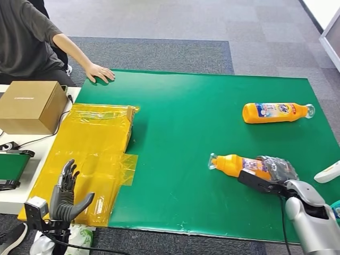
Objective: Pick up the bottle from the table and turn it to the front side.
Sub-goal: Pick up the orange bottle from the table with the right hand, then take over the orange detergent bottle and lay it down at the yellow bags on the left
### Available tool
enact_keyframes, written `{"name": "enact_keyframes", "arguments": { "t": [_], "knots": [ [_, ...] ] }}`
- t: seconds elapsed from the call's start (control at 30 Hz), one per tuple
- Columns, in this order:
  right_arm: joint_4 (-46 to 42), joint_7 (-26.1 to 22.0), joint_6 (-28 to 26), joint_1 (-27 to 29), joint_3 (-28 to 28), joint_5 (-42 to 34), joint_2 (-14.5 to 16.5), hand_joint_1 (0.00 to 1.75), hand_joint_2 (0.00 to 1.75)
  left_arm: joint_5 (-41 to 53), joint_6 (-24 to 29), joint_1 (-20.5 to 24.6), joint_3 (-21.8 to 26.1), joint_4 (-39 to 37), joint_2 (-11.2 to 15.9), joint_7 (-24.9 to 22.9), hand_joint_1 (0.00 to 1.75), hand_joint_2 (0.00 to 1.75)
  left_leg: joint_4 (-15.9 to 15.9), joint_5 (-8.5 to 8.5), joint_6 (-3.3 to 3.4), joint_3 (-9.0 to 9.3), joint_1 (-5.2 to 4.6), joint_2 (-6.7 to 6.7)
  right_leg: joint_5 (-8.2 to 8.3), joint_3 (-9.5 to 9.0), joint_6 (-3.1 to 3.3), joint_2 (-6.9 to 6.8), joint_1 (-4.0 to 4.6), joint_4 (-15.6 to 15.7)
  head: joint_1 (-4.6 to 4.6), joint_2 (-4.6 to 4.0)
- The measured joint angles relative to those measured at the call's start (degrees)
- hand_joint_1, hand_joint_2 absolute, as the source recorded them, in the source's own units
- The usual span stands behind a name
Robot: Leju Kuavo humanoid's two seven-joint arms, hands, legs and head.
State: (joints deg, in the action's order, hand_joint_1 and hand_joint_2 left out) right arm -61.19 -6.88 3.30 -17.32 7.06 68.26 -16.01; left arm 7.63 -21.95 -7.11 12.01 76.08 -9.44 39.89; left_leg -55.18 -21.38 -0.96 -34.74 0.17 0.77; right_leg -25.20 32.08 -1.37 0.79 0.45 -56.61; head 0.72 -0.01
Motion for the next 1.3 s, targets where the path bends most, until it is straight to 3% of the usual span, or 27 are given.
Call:
{"name": "enact_keyframes", "arguments": {
  "t": [0.1,0.2,0.43,0.57,0.7,0.93,1.3],
  "knots": [
    [-3.2,-0.9,-1.5,2.0,1.3,-0.8,1.1,1.75,1.75,-0.6,-1.3,0.0,-0.2,0.0,0.0,0.0,0.00,1.75,0.0,-0.01,-0.03,-0.01,0.01,0.00,-0.05,0.00,0.06,-0.02,0.03,0.0,-0.02,0.00],
    [-6.2,-2.5,-4.0,4.0,3.3,-2.1,4.0,1.75,1.75,-1.9,-4.9,0.1,-0.7,0.0,-0.3,0.1,0.00,1.75,0.0,-0.01,-0.08,-0.03,0.02,-0.01,-0.06,0.05,0.11,0.00,0.05,0.0,-0.02,0.00],
    [-9.5,-5.0,-9.3,5.4,11.5,-6.5,15.2,1.75,1.75,-5.4,-13.9,1.8,-5.1,-0.6,-0.7,0.1,0.00,1.75,0.1,0.04,-0.19,-0.07,0.08,-0.03,-0.10,0.17,0.20,-0.01,0.07,-0.1,-0.01,-0.02],
    [-8.2,-6.3,-11.7,4.5,17.6,-9.7,21.7,1.75,1.75,-10.0,-19.8,3.2,-10.0,-1.9,0.3,0.1,0.00,1.75,0.1,0.01,-0.25,-0.12,0.09,-0.03,-0.13,0.24,0.24,0.00,0.08,-0.1,0.00,-0.01],
    [-5.7,-8.0,-12.9,3.7,20.8,-11.9,25.8,1.75,1.75,-12.6,-22.7,3.6,-13.7,-2.5,1.7,0.1,0.00,1.75,0.1,0.00,-0.25,-0.15,0.09,-0.02,-0.16,0.25,0.27,-0.01,0.08,-0.1,0.00,-0.01],
    [-1.8,-11.1,-14.1,3.7,27.1,-14.5,29.1,1.75,1.75,-14.6,-23.1,3.7,-16.6,-3.5,3.3,0.2,0.00,1.75,0.1,-0.03,-0.29,-0.20,0.09,-0.02,-0.19,0.33,0.32,-0.01,0.08,-0.1,-0.01,0.00],
    [5.3,-11.7,-14.9,2.0,32.8,-16.2,29.5,1.75,1.75,-11.2,-20.9,3.2,-19.1,-4.1,5.2,0.5,0.00,1.75,0.1,-0.03,-0.30,-0.22,0.09,-0.02,-0.19,0.35,0.32,-0.01,0.08,-0.1,0.00,-0.01]
  ]
}}
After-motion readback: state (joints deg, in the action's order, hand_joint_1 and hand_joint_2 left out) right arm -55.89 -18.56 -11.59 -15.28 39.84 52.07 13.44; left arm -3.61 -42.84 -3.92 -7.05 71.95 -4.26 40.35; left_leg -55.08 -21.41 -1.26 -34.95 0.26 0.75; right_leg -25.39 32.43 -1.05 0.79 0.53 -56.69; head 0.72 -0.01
